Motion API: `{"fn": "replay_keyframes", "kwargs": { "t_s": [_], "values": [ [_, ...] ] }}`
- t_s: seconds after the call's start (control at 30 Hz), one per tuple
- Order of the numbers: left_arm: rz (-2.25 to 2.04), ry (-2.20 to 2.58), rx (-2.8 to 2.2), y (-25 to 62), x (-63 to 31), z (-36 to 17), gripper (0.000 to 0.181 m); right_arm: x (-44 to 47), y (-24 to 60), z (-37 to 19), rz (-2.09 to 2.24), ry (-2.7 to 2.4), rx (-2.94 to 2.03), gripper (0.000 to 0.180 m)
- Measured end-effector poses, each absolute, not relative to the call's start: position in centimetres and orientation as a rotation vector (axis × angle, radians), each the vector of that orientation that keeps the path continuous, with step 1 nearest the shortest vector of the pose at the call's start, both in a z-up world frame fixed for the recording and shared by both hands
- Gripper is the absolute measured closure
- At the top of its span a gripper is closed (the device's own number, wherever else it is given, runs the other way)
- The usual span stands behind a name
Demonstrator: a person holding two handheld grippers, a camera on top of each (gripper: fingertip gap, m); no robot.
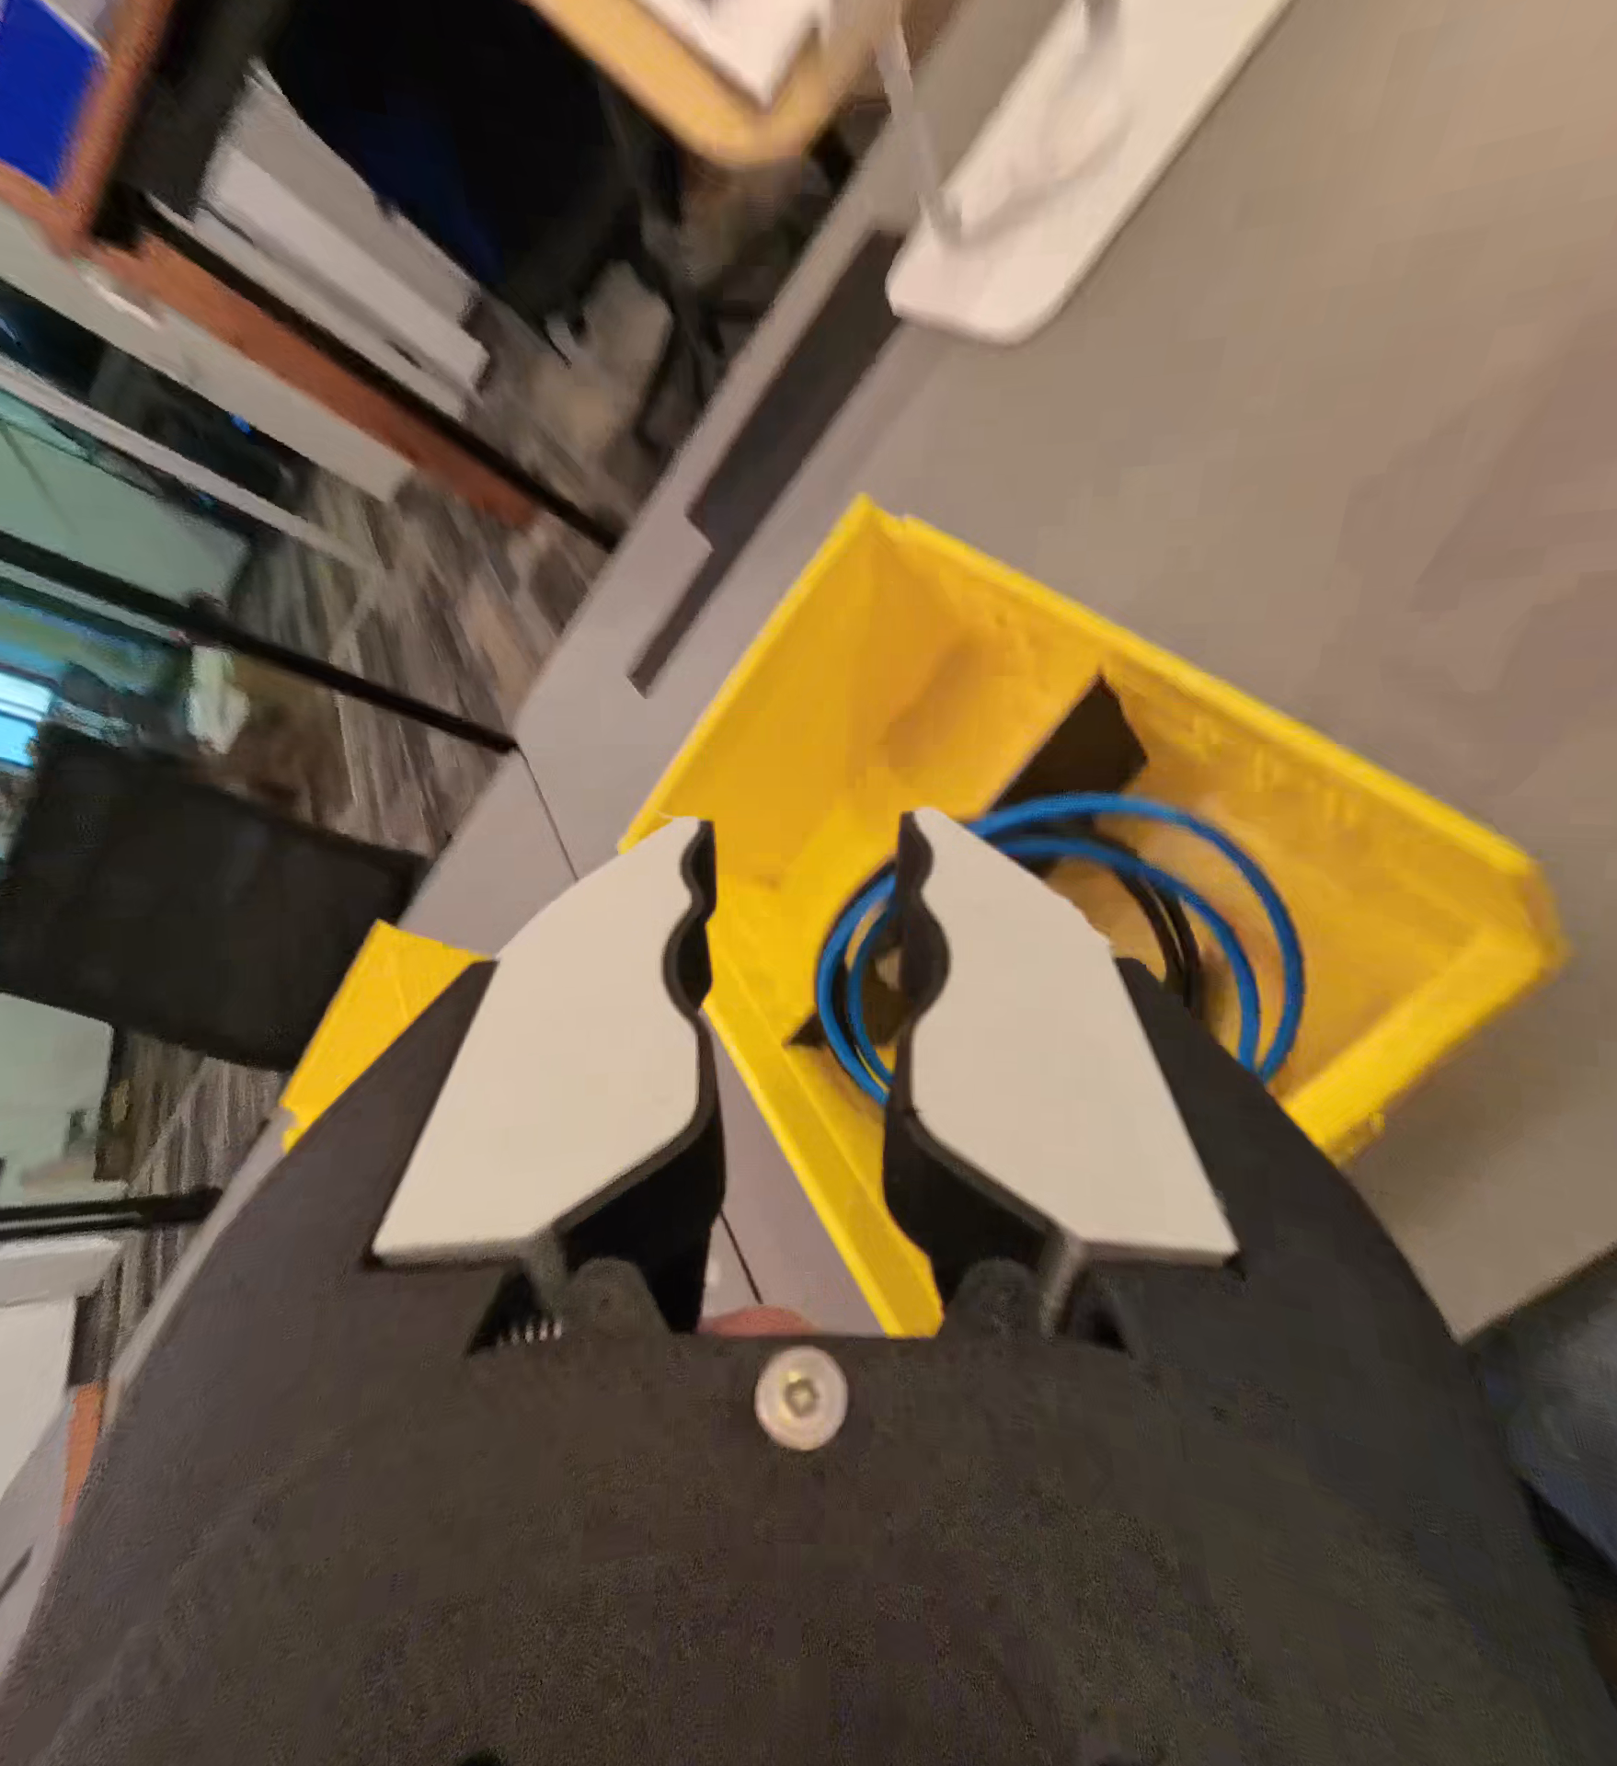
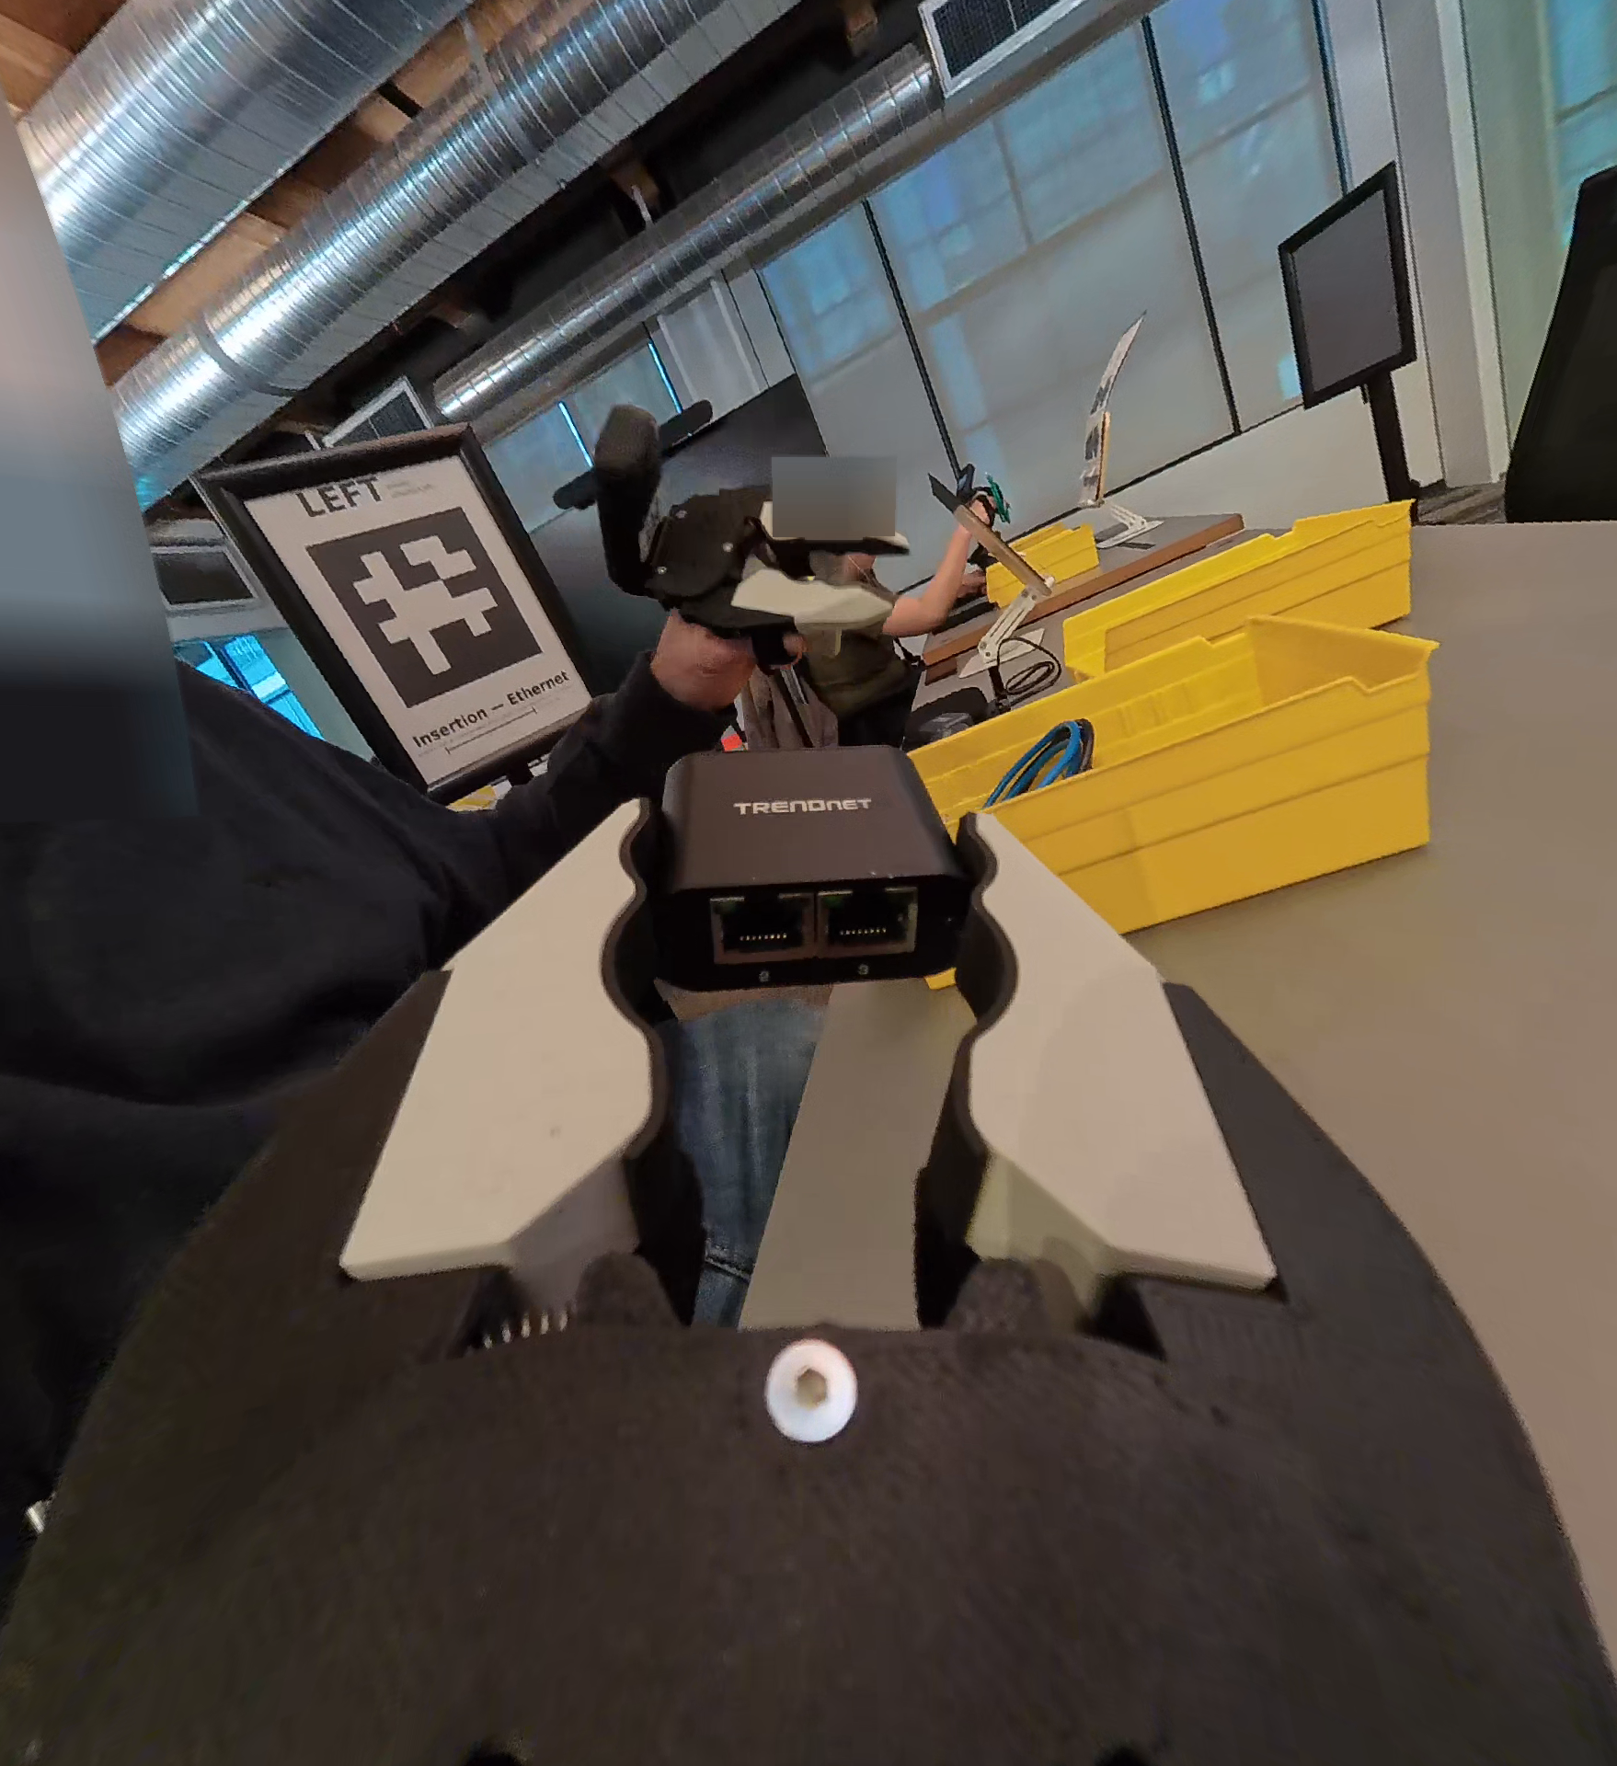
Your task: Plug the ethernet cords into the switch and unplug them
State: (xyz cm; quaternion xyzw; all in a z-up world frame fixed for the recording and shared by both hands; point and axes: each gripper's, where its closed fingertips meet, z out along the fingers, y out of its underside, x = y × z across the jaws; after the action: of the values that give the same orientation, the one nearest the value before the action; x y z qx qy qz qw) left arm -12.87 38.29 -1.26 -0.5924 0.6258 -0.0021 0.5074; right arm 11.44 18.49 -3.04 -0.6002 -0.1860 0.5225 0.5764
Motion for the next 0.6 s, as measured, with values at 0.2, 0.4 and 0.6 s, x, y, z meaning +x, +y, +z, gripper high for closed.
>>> {"fn": "replay_keyframes", "kwargs": {
  "t_s": [0.2,0.4,0.6],
  "values": [
    [0.029,1.571,-1.814,40.5,-17.6,-9.5,0.151,11.5,18.9,-4.5,1.183,-0.434,-1.449,0.119],
    [0.097,1.655,-2.138,38.9,-21.0,-15.0,0.148,11.8,19.1,-5.4,1.185,-0.412,-1.451,0.119],
    [0.390,2.023,-1.985,39.4,-22.8,-17.6,0.148,11.8,19.2,-6.0,1.192,-0.411,-1.448,0.119]
  ]
}}
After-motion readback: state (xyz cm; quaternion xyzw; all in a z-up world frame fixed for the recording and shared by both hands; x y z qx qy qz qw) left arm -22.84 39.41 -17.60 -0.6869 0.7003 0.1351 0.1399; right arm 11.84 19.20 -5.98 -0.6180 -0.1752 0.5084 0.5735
